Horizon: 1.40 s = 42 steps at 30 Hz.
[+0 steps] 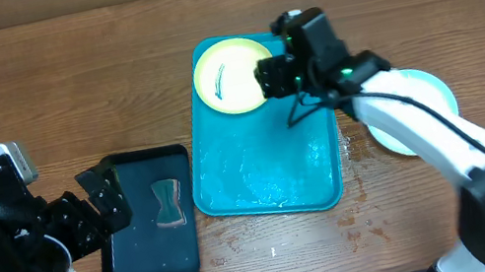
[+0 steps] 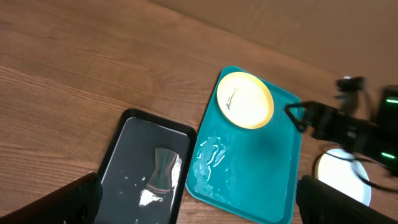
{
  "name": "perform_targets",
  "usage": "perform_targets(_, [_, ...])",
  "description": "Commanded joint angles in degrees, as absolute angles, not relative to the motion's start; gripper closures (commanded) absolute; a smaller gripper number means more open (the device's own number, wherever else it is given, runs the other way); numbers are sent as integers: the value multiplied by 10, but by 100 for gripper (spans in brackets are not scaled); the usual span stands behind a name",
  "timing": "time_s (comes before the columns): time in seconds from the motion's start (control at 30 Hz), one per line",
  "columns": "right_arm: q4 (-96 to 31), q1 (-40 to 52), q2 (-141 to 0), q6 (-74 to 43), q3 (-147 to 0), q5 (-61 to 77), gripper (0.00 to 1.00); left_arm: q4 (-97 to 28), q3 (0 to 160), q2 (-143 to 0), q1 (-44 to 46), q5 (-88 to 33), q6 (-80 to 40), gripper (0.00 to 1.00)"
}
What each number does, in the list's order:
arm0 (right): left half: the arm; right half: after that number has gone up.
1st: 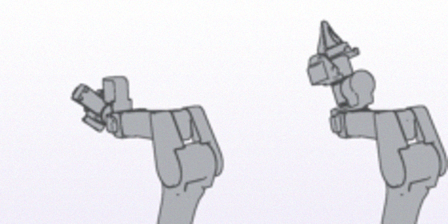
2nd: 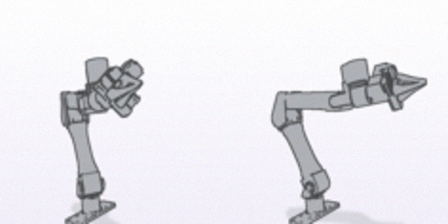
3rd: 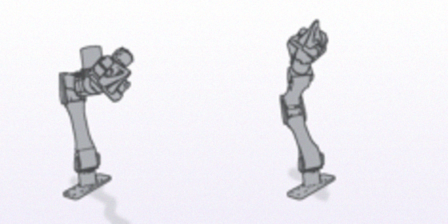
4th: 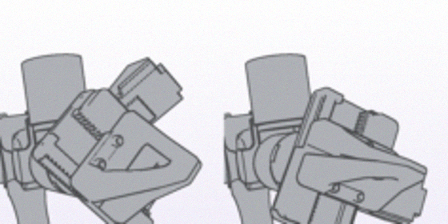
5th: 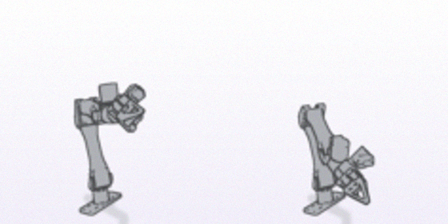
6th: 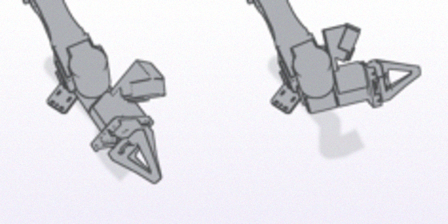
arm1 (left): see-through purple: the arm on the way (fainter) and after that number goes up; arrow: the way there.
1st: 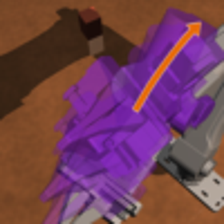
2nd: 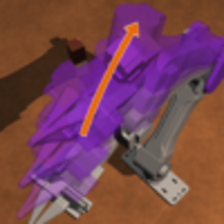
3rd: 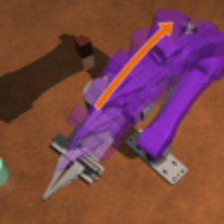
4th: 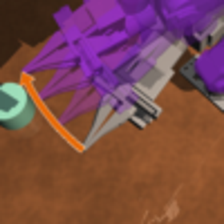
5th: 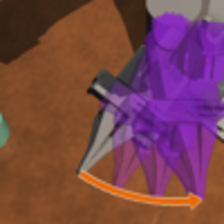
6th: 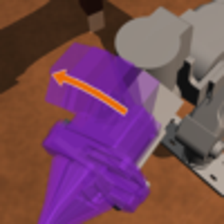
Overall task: Clean dirty plates on tray and stack at the side
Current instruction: 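Grip the remaining yellow plate rim with the right gripper and pull it center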
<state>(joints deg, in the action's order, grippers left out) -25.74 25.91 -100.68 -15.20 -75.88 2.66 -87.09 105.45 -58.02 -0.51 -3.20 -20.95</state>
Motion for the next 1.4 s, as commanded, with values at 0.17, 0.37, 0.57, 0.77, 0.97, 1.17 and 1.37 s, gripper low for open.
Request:
perform_targets(0.17, [-157, 250, -1161, -148, -765, -28, 25, -870, 1062, -581, -8, -26, -201, 0])
perform_targets(0.37, [-192, 250, -1178, -150, -766, 34, 96, -870, 1062, -581, -8, -25, -201, 0])
perform_targets(0.57, [-309, 250, -1080, -152, -766, 57, 96, -870, 1062, -581, -8, -26, -201, 0])
perform_targets(0.77, [-466, 250, -984, -168, -766, 57, 96, -870, 1062, -581, -8, -26, -201, 0])
perform_targets(0.97, [-570, 252, -981, -289, -725, 79, 96, -870, 1062, -581, -8, -26, -201, 0])
perform_targets(1.17, [-430, 254, -981, -416, -616, 91, 96, -869, 1062, -581, -8, -53, -208, 0])
perform_targets(1.37, [-414, 254, -963, -362, -631, 91, 80, -887, 1054, -593, -7, -76, -210, 0])
